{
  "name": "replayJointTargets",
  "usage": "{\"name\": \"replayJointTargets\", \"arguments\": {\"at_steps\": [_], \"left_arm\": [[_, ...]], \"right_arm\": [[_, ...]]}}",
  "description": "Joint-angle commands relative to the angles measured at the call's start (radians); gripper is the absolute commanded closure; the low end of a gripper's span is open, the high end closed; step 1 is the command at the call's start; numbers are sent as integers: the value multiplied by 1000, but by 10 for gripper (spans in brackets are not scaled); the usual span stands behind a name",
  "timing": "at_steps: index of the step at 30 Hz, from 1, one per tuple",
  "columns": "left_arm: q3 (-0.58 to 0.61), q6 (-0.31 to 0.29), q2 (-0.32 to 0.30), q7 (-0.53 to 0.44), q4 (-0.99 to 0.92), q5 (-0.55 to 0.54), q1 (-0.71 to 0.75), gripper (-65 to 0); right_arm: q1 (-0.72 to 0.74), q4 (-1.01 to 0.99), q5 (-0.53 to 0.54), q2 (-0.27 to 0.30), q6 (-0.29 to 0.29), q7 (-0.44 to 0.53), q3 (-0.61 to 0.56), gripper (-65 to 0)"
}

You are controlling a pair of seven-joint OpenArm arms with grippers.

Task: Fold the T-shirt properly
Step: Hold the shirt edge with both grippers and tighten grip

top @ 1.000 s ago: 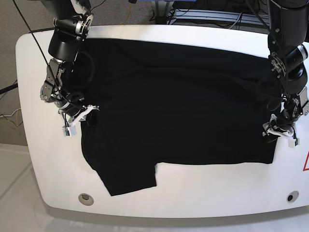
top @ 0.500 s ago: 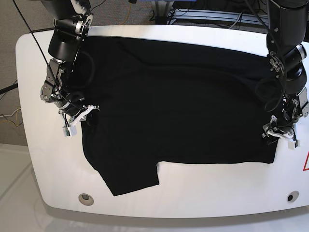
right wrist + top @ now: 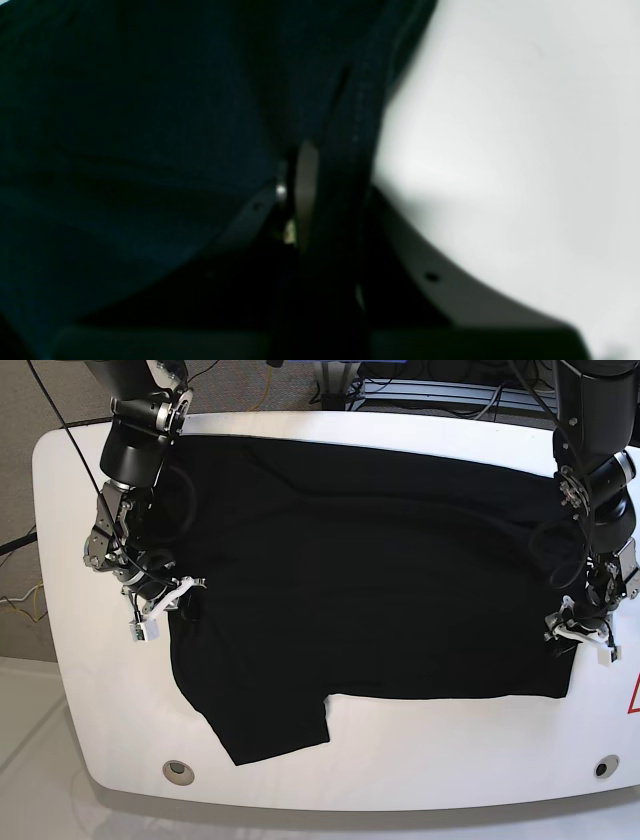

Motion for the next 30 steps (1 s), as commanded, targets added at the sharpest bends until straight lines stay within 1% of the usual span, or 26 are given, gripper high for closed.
{"name": "replayJointTargets", "arguments": {"at_steps": [1, 7, 13, 19, 21, 30], "left_arm": [[-3, 5, -23, -2, 16, 0, -19, -385], [-12, 3, -37, 13, 29, -9, -11, -383], [-13, -7, -47, 30, 36, -20, -19, -386], [-14, 0, -40, 22, 18, -17, -42, -386], [-9, 11, -32, 3, -29, -12, -64, -385], [-3, 24, -29, -11, -66, -12, -76, -384]], "right_arm": [[8, 18, -6, 11, 4, -14, -1, 0], [-10, 60, -5, 8, 8, -30, -3, 0], [-34, 156, 5, 0, 9, -58, -6, 0], [-28, 156, 4, 2, 9, -58, -8, 0], [-29, 149, 0, 0, 9, -55, -5, 0], [-30, 162, 0, -5, 9, -57, -7, 0]]}}
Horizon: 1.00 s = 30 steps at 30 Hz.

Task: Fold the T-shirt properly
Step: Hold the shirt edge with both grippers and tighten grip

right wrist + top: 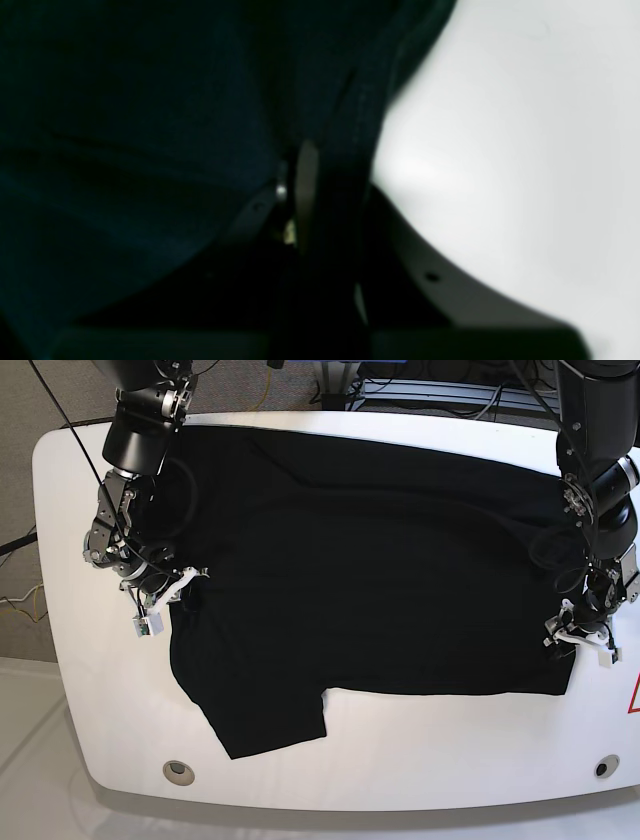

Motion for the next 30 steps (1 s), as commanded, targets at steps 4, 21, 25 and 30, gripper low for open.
{"name": "replayJointTargets", "arguments": {"at_steps": [4, 21, 25, 30], "left_arm": [[-4, -6, -14, -12, 6, -13, -27, -367], [-15, 50, -7, 2, 37, -13, -18, -370], [-7, 71, -7, 3, 30, -19, -14, -390], [-5, 62, -6, 5, 28, -21, -12, -403]], "right_arm": [[15, 33, 12, 14, 6, 17, 0, 0], [5, 36, 11, 14, 6, 10, 1, 0], [3, 27, 8, 12, 5, 5, 3, 0], [2, 26, 7, 12, 5, 5, 2, 0]]}}
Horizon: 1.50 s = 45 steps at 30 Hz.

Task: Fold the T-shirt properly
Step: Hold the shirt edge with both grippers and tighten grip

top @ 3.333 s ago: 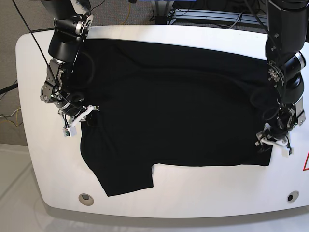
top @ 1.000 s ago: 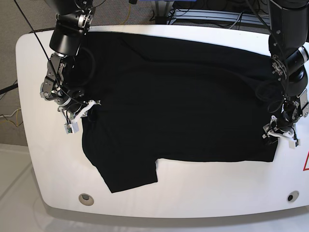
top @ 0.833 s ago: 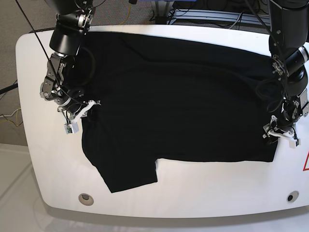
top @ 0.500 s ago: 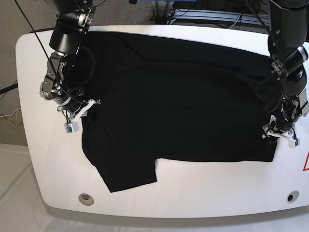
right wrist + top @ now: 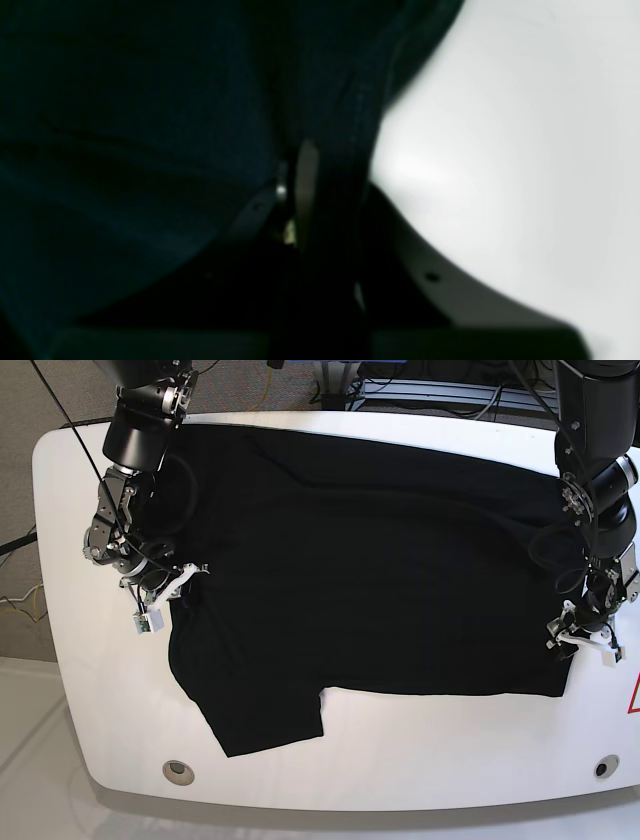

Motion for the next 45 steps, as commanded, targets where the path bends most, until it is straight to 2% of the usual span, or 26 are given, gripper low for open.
{"name": "replayJointTargets", "arguments": {"at_steps": [1, 5, 13, 17, 25, 27, 29, 35, 45], "left_arm": [[1, -4, -13, 0, 5, -5, -21, -405], [3, -15, -13, 1, 2, -3, -17, -404], [3, -48, -14, -52, 10, -8, -16, -159], [4, -58, -15, -76, 13, -10, -13, -117], [4, -56, -19, -60, 27, -14, -20, -27], [3, -57, -22, -51, 30, -15, -21, -17], [-1, -54, -27, -16, 45, -13, -19, -45], [0, -61, -28, 17, 62, -22, -14, -1], [2, -60, -36, 37, 114, -50, 15, 0]], "right_arm": [[18, 14, 6, 13, 5, 8, 3, 0], [15, 13, 3, 12, 4, 7, 3, 0], [9, 19, 4, 14, 2, -4, 0, 0], [8, 21, 4, 14, 2, -6, -2, 0], [9, 19, 5, 17, 6, -9, -1, 0], [10, 19, 5, 16, 6, -11, -1, 0], [10, 14, 6, 15, 6, -10, 2, 0], [11, 15, 5, 16, 6, -10, 4, 0], [1, 64, 13, 17, 6, -32, 4, 0]]}}
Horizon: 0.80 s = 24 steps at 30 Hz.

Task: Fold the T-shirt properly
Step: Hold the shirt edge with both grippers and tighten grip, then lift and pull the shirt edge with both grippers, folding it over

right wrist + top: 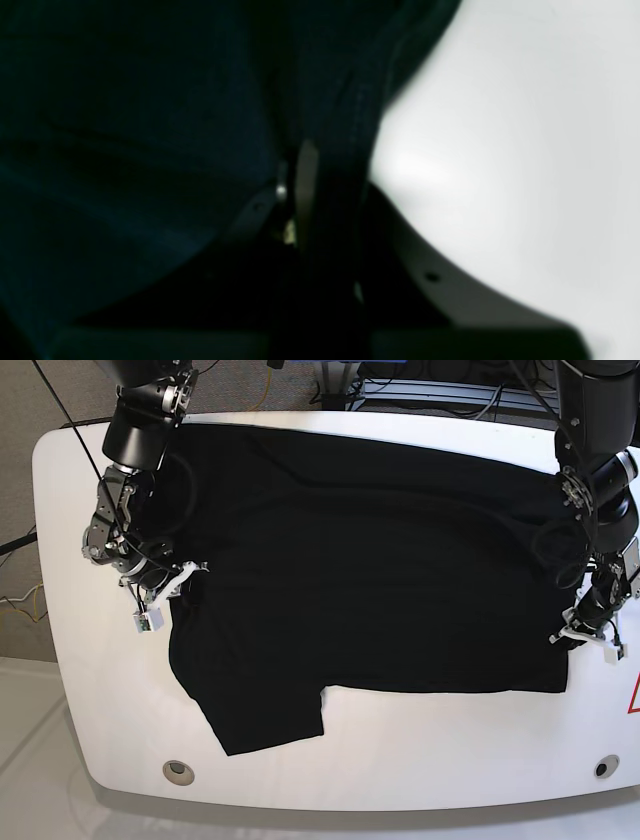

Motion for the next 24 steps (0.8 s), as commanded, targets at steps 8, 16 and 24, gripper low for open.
{"name": "replayJointTargets", "arguments": {"at_steps": [8, 16, 24], "left_arm": [[-8, -20, -66, 45, 286, -77, 118, 0], [-6, -20, -89, 84, 428, -111, 244, 0], [-36, -23, -75, 117, 587, -149, 421, 0]], "right_arm": [[-47, 229, 14, 15, 6, -55, 11, 0], [-96, 318, 20, 18, 6, -60, 20, 0], [-153, 385, 17, 15, 6, -60, 47, 0]]}}
